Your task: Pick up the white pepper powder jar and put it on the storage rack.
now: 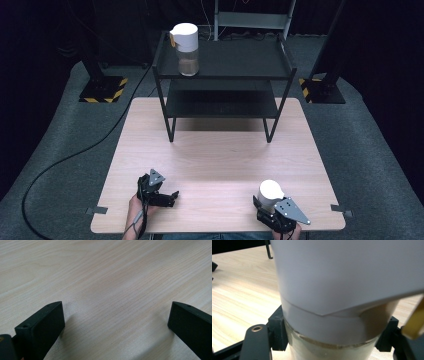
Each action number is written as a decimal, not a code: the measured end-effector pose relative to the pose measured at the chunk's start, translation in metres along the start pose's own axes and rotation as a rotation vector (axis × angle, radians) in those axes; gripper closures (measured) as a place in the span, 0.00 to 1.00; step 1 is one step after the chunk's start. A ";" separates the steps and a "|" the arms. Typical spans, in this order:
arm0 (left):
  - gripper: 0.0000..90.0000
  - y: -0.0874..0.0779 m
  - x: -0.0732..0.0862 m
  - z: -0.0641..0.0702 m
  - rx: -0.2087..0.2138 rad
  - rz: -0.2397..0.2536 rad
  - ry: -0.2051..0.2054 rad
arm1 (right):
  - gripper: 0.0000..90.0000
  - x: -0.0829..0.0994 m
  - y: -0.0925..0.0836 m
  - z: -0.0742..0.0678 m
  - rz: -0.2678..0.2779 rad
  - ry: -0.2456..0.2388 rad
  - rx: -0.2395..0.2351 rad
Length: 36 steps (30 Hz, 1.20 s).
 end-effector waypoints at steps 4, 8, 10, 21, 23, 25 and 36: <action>0.00 0.000 0.000 0.001 -0.004 0.002 0.007 | 0.33 -0.009 -0.002 0.002 0.004 0.010 -0.006; 0.00 0.000 0.000 0.000 0.000 0.001 0.005 | 0.33 -0.017 -0.003 0.004 0.009 0.019 -0.018; 0.00 0.000 0.000 0.000 0.005 0.002 0.009 | 0.33 -0.024 -0.003 0.006 0.006 0.017 -0.028; 0.00 0.002 -0.001 0.000 0.024 0.003 0.015 | 0.33 -0.051 -0.003 0.013 0.020 0.008 -0.095; 0.00 0.001 -0.002 0.000 0.024 0.002 0.016 | 0.33 -0.055 -0.002 0.013 0.021 -0.003 -0.096; 0.00 0.002 -0.002 0.000 0.024 0.002 0.015 | 0.33 -0.060 -0.002 0.014 0.023 -0.006 -0.101; 0.00 0.002 -0.001 0.000 0.024 0.003 0.015 | 0.33 -0.085 0.000 0.015 0.058 -0.025 -0.111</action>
Point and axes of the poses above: each handheld gripper's, and its own axes: y roughly forward along the jaws, x roughly out of its underside, z roughly to its right, the point moved 10 cm from there along y, roughly forward along the jaws, and after that the axes turned 12 degrees about y, right-handed, at the moved point
